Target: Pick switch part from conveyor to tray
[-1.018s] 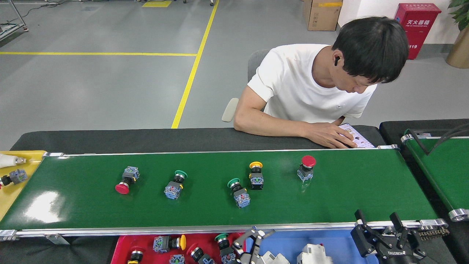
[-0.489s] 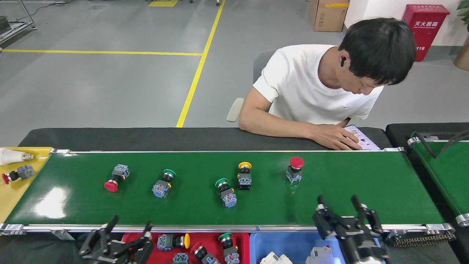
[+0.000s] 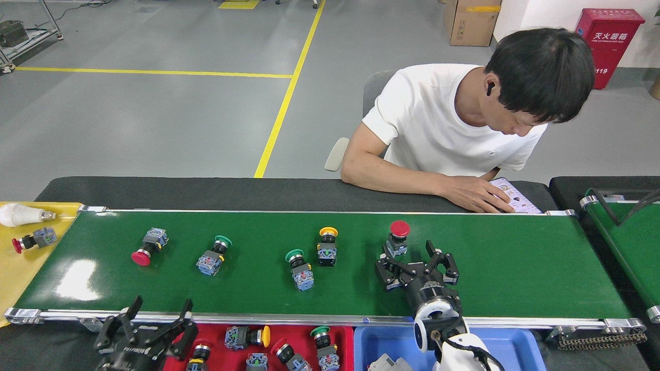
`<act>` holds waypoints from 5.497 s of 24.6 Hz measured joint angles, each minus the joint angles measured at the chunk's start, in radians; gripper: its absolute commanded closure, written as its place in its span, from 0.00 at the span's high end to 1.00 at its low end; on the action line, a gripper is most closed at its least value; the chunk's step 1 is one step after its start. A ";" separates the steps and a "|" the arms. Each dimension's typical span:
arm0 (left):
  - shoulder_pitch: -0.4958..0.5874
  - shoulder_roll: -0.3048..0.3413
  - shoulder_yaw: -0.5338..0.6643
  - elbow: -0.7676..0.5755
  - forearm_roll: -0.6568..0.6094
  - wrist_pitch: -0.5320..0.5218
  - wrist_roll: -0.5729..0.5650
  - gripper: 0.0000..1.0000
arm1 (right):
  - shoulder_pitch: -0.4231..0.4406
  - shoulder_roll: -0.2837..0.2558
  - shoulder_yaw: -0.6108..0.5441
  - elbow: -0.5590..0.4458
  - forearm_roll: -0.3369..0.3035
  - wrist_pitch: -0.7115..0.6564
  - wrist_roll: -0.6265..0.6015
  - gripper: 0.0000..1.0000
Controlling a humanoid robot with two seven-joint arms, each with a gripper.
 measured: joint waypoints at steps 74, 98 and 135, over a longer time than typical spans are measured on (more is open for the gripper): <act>-0.073 0.120 0.042 0.157 0.053 0.066 -0.013 0.98 | 0.538 -0.015 -0.673 -0.602 -0.134 -0.486 0.007 0.99; 0.221 0.142 -0.012 -0.171 0.138 -0.069 0.039 0.06 | 0.499 -0.014 -0.671 -0.583 -0.139 -0.480 0.009 0.99; 0.362 -0.014 0.166 -0.276 0.214 -0.106 0.050 1.00 | 0.538 -0.226 -0.298 -0.605 -0.146 -0.193 -0.134 1.00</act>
